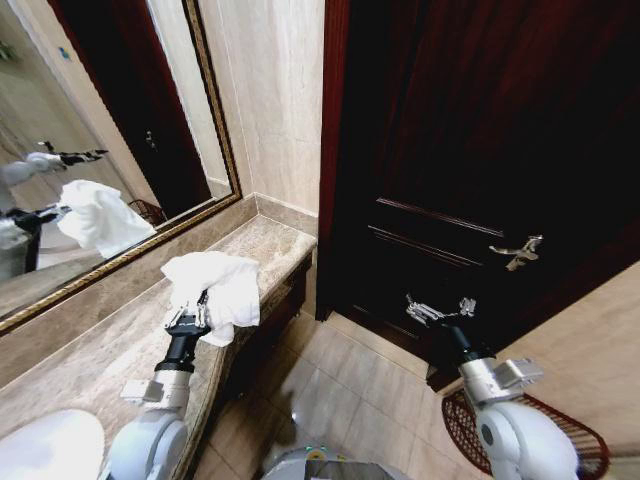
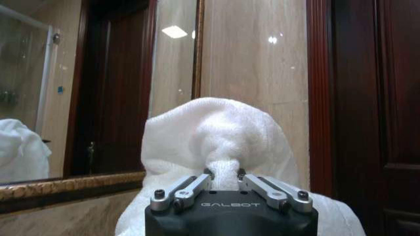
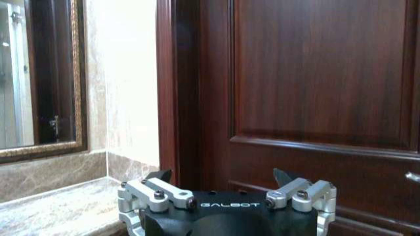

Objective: Discard the used towel into the hamper.

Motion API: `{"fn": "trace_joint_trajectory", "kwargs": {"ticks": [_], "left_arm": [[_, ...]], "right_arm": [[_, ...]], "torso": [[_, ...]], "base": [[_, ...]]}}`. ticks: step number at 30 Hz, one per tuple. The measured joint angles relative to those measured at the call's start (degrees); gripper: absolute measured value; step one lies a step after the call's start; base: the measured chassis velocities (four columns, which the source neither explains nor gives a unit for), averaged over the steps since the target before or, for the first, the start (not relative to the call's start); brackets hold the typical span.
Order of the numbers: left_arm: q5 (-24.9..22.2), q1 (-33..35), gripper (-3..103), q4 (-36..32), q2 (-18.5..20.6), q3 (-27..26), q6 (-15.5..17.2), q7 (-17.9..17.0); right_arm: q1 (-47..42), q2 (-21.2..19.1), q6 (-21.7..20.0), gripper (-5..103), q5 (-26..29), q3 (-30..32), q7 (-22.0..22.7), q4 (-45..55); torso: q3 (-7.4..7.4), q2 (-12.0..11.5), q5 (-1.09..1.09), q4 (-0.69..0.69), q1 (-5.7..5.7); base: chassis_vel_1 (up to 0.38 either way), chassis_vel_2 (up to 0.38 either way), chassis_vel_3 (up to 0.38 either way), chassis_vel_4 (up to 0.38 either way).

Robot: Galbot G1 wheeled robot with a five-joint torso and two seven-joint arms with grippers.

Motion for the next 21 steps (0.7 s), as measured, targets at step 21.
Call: {"fn": "trace_joint_trajectory", "kwargs": {"ticks": [21], "left_arm": [[0.5, -1.7, 10, 0.0, 0.2, 0.5, 0.5, -0.5]], "right_arm": [[-1.4, 0.6, -0.7, 100, -2.9, -0.1, -1.8, 0.5]], "torso": [[0.0, 0.0, 0.0, 0.0, 0.0]], "base": [[0.0, 0.0, 0.0, 0.0]]}}
